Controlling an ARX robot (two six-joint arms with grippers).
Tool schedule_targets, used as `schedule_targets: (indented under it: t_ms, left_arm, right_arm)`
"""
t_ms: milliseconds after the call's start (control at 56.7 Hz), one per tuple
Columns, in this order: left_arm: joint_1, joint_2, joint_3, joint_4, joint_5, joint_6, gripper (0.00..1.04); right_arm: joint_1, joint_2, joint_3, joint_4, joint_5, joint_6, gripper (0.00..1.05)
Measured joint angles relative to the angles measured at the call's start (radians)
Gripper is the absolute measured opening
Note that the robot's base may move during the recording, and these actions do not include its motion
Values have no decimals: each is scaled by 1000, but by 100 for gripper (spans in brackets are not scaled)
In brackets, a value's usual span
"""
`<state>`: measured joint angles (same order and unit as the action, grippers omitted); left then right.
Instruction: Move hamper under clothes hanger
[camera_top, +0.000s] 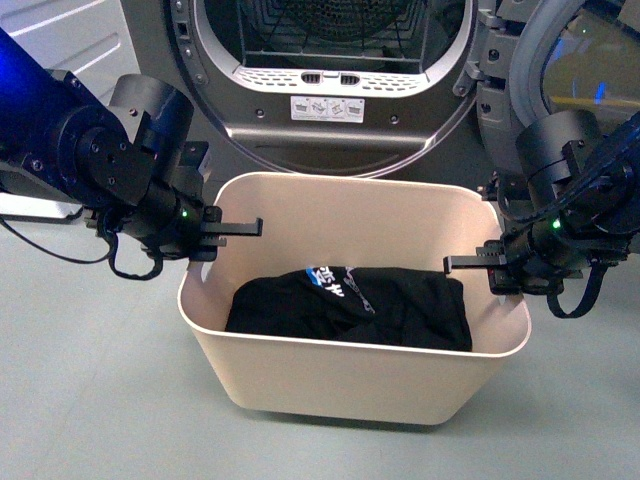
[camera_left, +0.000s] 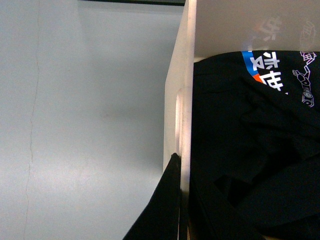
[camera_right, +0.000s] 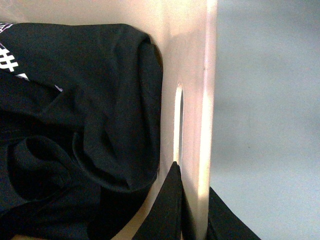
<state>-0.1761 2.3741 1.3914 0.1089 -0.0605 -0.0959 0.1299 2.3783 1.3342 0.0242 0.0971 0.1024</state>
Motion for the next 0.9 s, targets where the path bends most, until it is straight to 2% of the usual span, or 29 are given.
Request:
schedule_targets:
  t_ms: [547,740,899]
  left_arm:
    - [0,0,-4,-2,0,0,4]
    - [32,0,-8,-4,-21,2,4]
    - [16,-2,-8,-3,-5,4,4]
  right_arm:
    - [1,0,-8,0,0,0,3]
    - [33,0,-8,0,-20,2,3]
    - [14,0,-7,1,-3,3,3]
